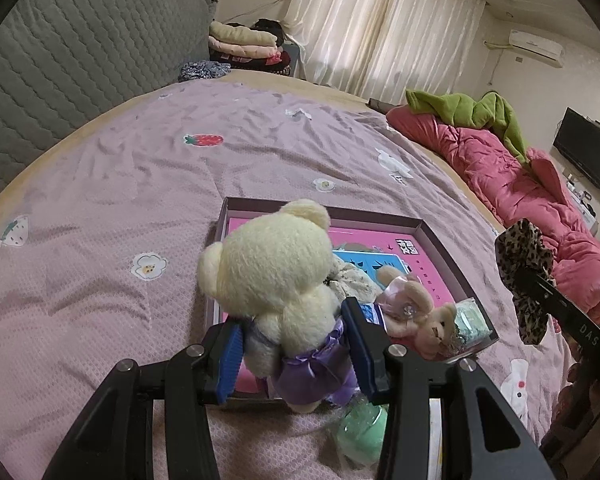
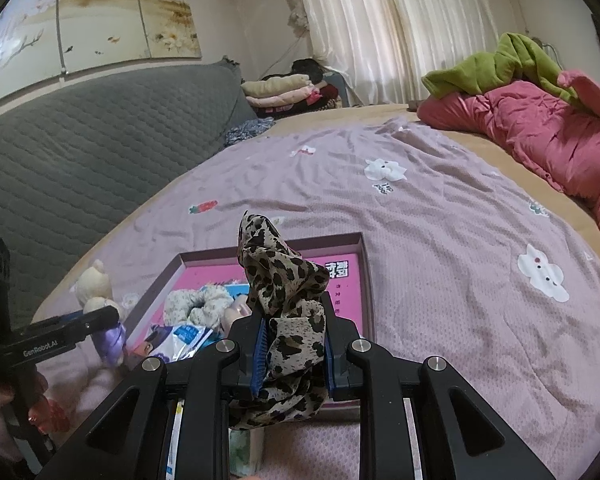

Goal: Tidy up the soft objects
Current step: 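Lift the teddy bear with left tool while right tool lifts the scrunchie over the box, then lower the scrunchie into the box and open the right tool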

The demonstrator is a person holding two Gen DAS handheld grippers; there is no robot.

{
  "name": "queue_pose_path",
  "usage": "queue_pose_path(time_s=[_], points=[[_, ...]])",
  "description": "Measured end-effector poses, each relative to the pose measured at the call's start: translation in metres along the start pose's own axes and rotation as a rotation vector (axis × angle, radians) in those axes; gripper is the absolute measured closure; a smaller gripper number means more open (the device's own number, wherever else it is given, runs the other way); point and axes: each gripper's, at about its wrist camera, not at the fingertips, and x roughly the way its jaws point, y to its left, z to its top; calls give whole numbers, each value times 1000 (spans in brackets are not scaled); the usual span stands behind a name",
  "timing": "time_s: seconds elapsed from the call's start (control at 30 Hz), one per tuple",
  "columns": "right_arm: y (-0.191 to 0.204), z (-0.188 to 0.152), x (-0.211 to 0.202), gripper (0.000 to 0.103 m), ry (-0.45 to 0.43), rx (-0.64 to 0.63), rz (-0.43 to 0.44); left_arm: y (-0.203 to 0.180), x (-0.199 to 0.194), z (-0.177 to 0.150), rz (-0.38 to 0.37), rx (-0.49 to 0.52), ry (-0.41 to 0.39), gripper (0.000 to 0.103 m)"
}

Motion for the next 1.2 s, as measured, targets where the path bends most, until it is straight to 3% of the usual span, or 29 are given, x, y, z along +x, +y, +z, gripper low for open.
queue_pose_path(time_s=[0.43, 1.2], points=[[3, 14, 15, 81, -3, -17, 6, 3, 18, 0, 43, 17, 73, 56], [5, 21, 40, 80, 54, -30, -5, -1, 36, 1, 33, 42, 106, 56]])
